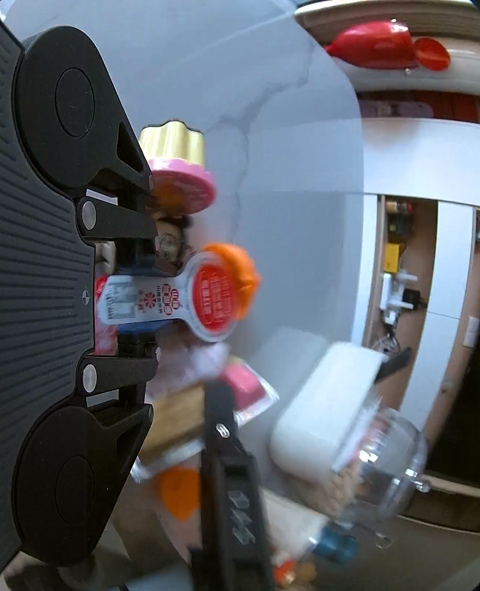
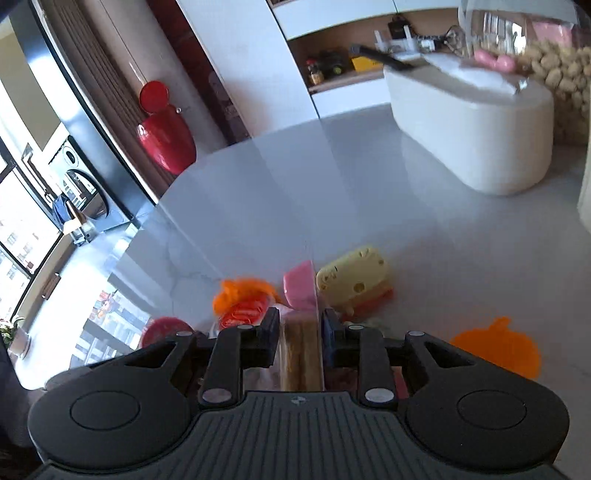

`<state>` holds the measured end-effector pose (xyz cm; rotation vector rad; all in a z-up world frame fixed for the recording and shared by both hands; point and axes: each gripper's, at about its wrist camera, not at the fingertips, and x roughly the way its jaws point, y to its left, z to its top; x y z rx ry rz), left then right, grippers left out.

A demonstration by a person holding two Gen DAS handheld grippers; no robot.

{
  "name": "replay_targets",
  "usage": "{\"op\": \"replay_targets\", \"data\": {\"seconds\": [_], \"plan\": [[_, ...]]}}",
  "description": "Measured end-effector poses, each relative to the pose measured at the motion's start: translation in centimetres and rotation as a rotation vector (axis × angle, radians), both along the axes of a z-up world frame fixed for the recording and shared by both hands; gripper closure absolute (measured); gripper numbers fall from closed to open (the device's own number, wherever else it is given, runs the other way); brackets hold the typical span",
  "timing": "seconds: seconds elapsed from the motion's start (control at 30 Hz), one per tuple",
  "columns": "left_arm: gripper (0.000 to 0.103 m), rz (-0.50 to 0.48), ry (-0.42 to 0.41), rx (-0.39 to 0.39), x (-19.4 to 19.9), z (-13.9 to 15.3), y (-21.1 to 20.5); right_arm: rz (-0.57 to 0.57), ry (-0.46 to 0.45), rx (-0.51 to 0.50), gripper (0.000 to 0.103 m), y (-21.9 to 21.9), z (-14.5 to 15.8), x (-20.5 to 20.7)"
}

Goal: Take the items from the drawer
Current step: 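Set the lollipop and Volcano pack on the countertop with both tools, then push the drawer closed with both tools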

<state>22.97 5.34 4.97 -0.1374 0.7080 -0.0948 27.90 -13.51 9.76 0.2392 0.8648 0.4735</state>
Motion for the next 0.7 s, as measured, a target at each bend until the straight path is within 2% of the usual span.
{"op": "replay_targets", "data": {"seconds": [0.07,0.13,0.23,0.3,0.5,0.57,0.63,0.7], "plan": [[0.074,0.014,-0.037,0.005,-0.2,0.3,0.4,0.000,-0.008,0.018,0.077,-0.5,0.3,-0.5],[0.074,0.018,-0.059,-0.022,-0.6,1.1,1.0,-0.012,-0.049,0.040,0.069,-1.2,1.0,-1.2],[0.074,0.017,-0.106,-0.019,-2.6,3.2,1.9,-0.005,-0.126,0.061,0.061,-2.3,3.6,-3.6],[0.074,0.018,-0.142,-0.021,-4.2,4.5,2.3,0.005,-0.173,0.040,0.061,-2.9,5.2,-5.9],[0.074,0.005,-0.266,-0.031,-13.6,8.4,2.5,0.052,-0.315,-0.013,0.059,-5.0,8.6,-16.2],[0.074,-0.002,-0.294,-0.028,-16.9,9.4,1.9,0.073,-0.360,-0.031,0.053,-5.7,9.5,-20.0],[0.074,-0.033,-0.283,-0.015,-20.3,9.8,0.8,0.106,-0.375,-0.047,0.049,-6.2,9.7,-23.5],[0.074,-0.089,-0.226,0.010,-22.8,9.4,-0.8,0.153,-0.354,-0.073,0.048,-6.4,9.2,-26.5]]}}
